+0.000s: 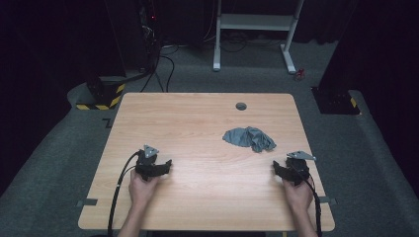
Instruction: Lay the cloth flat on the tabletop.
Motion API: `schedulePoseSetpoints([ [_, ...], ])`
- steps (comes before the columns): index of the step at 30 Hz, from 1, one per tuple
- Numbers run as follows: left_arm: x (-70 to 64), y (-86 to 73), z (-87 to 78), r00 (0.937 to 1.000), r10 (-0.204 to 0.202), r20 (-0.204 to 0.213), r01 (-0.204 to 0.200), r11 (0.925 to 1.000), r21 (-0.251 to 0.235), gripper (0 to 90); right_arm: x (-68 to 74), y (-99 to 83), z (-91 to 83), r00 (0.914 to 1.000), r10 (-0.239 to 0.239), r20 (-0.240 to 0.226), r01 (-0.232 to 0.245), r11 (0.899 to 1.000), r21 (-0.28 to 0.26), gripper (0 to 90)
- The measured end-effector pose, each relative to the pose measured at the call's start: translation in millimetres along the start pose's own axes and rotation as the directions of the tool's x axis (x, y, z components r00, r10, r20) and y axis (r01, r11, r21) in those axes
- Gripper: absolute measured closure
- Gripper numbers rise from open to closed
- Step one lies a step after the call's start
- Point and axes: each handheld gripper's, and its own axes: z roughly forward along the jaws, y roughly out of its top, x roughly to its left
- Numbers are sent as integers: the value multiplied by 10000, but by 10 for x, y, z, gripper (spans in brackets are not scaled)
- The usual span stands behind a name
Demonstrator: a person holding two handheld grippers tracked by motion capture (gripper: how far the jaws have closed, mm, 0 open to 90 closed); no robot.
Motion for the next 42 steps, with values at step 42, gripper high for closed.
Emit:
schedulePoseSetpoints([
  [42, 12, 3, -1, 10000, 34, -51, -34, 10000, 3, 259, 541, 681, 438, 9881, -1005, -1164, 950, 9941, -519, 418],
])
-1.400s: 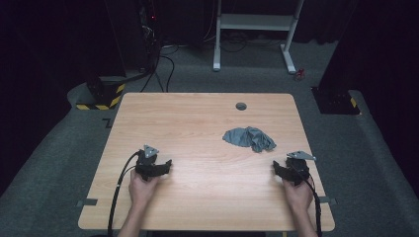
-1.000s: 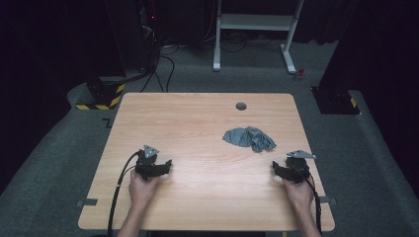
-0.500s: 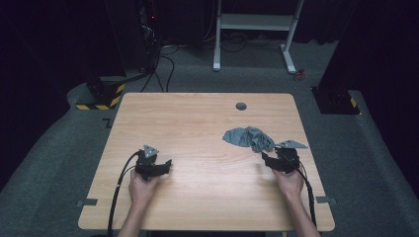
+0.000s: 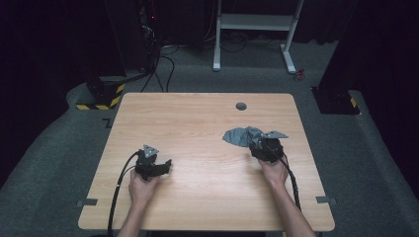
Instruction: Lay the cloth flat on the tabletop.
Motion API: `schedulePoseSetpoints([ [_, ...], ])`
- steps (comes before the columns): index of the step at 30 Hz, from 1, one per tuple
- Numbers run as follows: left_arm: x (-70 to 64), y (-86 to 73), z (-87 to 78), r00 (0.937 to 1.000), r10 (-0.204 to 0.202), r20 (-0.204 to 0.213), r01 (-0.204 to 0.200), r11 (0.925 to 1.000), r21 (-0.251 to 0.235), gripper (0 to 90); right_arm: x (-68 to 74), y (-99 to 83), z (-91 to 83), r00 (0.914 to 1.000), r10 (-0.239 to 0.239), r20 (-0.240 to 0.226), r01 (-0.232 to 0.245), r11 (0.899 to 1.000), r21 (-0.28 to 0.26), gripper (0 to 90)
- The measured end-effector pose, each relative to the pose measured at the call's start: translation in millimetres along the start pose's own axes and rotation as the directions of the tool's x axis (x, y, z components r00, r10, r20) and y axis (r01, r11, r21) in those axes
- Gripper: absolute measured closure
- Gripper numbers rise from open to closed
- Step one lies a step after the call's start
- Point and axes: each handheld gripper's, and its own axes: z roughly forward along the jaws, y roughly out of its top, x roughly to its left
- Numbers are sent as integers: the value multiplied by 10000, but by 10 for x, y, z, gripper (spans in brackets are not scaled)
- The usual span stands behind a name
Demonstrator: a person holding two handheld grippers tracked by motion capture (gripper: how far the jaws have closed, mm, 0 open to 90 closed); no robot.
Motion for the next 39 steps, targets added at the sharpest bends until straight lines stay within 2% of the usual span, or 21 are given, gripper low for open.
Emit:
schedulePoseSetpoints([
  [4, 1, 0, 0, 10000, 0, 0, 0, 10000, -3, 259, 13, -1, 117, 10000, 56, 22, -56, 9992, 383, 485],
  [7, -1, 0, 1, 10000, -30, 7, 30, 10000, -8, 260, 32, 6, 174, 9999, 74, 143, -83, 9979, 649, 631],
  [9, -1, 0, 1, 10000, -29, 5, 29, 10000, -7, 260, 44, 9, 199, 9998, -113, 157, 101, 9973, 734, 723],
  [12, 0, 0, 1, 10000, -31, 1, 31, 10000, -6, 261, 44, 14, 209, 9999, -144, -2, 144, 9966, 809, 849],
  [17, 1, 0, 1, 10000, -24, -5, 24, 10000, -11, 261, 44, 31, 205, 9993, -212, -303, 235, 9966, 790, 881],
  [23, 2, 0, -1, 10000, -29, -10, 29, 10000, 19, 266, 202, 91, 96, 9941, -538, -940, 574, 9977, 369, 884],
  [25, 2, 1, 0, 10000, -18, -21, 18, 10000, 17, 266, 259, 122, 53, 9898, -691, -1243, 728, 9970, 252, 884],
  [28, 2, 0, -1, 10000, -27, -21, 27, 10000, 26, 266, 330, 153, -3, 9836, -593, -1706, 617, 9981, 86, 884],
  [31, 4, 2, 0, 10000, -17, -17, 17, 10000, 27, 267, 407, 179, -46, 9759, -734, -2055, 750, 9972, -2, 884],
  [33, 4, 2, -1, 10000, -16, -17, 16, 10000, 27, 267, 451, 194, -58, 9704, -990, -2203, 1008, 9949, -30, 884],
  [39, 3, 1, 0, 10000, -20, -28, 20, 10000, 9, 267, 615, 212, -94, 9541, -1165, -2758, 1169, 9930, -153, 884],
])
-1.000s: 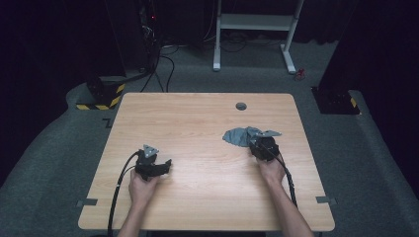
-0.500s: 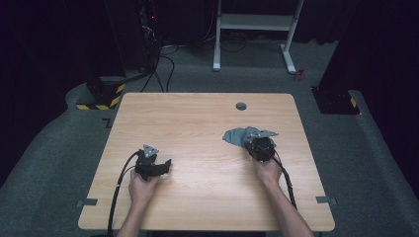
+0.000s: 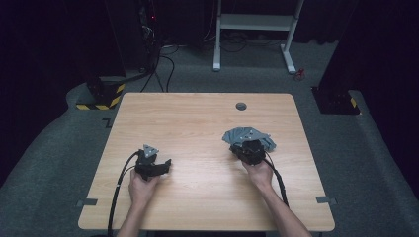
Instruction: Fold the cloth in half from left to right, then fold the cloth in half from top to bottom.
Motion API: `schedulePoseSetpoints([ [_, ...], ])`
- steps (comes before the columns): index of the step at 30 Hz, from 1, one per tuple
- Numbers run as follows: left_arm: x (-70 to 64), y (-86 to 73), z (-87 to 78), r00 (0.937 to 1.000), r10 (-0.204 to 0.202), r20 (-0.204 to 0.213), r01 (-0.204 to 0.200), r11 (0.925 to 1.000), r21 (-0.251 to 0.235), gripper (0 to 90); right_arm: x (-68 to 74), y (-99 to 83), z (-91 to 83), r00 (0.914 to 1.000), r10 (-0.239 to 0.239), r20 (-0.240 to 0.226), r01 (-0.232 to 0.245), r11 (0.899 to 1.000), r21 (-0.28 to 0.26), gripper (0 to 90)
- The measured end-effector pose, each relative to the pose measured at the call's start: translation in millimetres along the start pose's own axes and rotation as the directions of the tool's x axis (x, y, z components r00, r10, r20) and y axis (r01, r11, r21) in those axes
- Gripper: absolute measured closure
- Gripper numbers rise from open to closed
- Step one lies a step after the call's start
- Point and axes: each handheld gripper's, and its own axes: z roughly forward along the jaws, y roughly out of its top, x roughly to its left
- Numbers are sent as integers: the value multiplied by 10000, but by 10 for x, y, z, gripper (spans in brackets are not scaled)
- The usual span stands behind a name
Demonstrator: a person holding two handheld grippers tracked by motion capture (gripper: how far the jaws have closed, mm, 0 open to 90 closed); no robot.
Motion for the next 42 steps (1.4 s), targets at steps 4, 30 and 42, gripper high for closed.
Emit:
schedulePoseSetpoints([
  [4, 0, 0, -1, 10000, -11, 7, 11, 10000, 23, 267, 102, 21, 2, 9994, -164, -292, 163, 9999, -31, 883],
  [30, -34, 11, 11, 9997, -168, -148, 168, 9999, -31, 264, 1049, -148, 410, 9475, -1655, -2734, 1950, 9772, 840, 863],
  [42, -195, 234, -78, 9908, -760, 1123, 811, 9959, -414, 333, 825, -268, 7, 9758, -1185, -1840, 1260, 9916, 295, 540],
])
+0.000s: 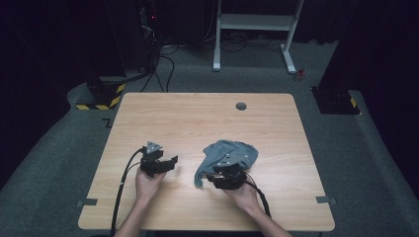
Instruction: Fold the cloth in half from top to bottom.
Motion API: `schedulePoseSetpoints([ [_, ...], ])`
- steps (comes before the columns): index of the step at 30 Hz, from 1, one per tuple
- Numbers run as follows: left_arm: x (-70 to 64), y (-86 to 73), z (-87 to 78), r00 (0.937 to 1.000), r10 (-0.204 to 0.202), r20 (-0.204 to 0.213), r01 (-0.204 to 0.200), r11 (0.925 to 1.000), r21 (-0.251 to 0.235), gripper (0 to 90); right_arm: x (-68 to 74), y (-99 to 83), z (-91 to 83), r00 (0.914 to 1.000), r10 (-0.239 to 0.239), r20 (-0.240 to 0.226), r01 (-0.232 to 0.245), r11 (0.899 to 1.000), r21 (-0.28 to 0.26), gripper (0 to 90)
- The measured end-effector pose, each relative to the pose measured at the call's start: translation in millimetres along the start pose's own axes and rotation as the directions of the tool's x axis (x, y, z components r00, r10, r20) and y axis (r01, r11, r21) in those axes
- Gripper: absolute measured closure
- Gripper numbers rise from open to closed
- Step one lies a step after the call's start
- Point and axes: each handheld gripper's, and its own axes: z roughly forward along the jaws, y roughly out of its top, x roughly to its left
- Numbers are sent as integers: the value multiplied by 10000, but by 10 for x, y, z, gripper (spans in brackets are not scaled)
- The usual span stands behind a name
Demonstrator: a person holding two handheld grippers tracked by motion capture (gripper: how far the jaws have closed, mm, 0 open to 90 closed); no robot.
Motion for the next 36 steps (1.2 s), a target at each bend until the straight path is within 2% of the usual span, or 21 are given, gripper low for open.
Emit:
schedulePoseSetpoints([
  [2, -72, 78, 1, 9991, 333, 259, -332, 9994, -31, 337, -99, -41, -124, 9990, 194, 399, -188, 9997, -169, 533],
  [4, -154, 146, 19, 9969, 467, 634, -463, 9989, -87, 341, -240, -102, -259, 9958, 505, 763, -479, 9982, -358, 536],
  [5, -183, 167, 32, 9959, 584, 689, -580, 9983, -83, 339, -340, -155, -354, 9913, 850, 1009, -810, 9958, -430, 555],
  [7, -264, 207, 69, 9930, 786, 884, -780, 9969, -94, 339, -433, -208, -431, 9872, 1095, 1161, -1044, 9933, -493, 591],
  [9, -387, 257, 134, 9855, 1379, 988, -1382, 9904, -37, 350, -524, -277, -510, 9799, 1385, 1438, -1319, 9898, -545, 621],
  [10, -431, 271, 159, 9826, 1488, 1111, -1494, 9888, -28, 352, -572, -311, -542, 9752, 1474, 1652, -1411, 9888, -496, 636],
  [13, -588, 324, 262, 9704, 1871, 1530, -1906, 9816, 89, 356, -646, -363, -575, 9655, 1779, 1902, -1717, 9839, -487, 655],
  [14, -643, 336, 305, 9687, 1913, 1582, -1975, 9800, 241, 357, -666, -372, -570, 9653, 1751, 1938, -1692, 9845, -469, 663],
  [15, -683, 348, 351, 9680, 1999, 1515, -2078, 9774, 386, 357, -672, -374, -557, 9640, 1731, 2021, -1683, 9849, -406, 668],
  [17, -745, 360, 451, 9756, 1731, 1352, -1839, 9804, 714, 388, -682, -370, -513, 9623, 1639, 2170, -1623, 9864, -256, 677],
  [19, -781, 359, 509, 9762, 1892, 1060, -1975, 9774, 749, 427, -692, -361, -459, 9622, 1549, 2241, -1555, 9877, -152, 692],
  [24, -858, 361, 650, 9718, 2326, 384, -2354, 9666, 1018, 519, -733, -344, -351, 9602, 1343, 2450, -1423, 9897, 150, 768],
  [27, -874, 383, 716, 9729, 2299, 241, -2312, 9681, 968, 566, -763, -330, -302, 9625, 1213, 2425, -1354, 9899, 424, 850],
  [29, -896, 402, 755, 9699, 2434, 29, -2425, 9650, 997, 590, -779, -319, -291, 9657, 1090, 2355, -1251, 9906, 545, 874],
  [30, -904, 415, 773, 9657, 2595, -89, -2572, 9608, 1035, 596, -781, -315, -287, 9663, 1096, 2328, -1259, 9904, 562, 877],
  [33, -934, 447, 850, 9621, 2728, 42, -2710, 9536, 1312, 613, -788, -311, -303, 9687, 1068, 2242, -1226, 9907, 581, 878],
  [36, -958, 485, 902, 9603, 2786, 135, -2779, 9512, 1340, 639, -787, -315, -318, 9697, 1055, 2202, -1197, 9914, 521, 875],
])
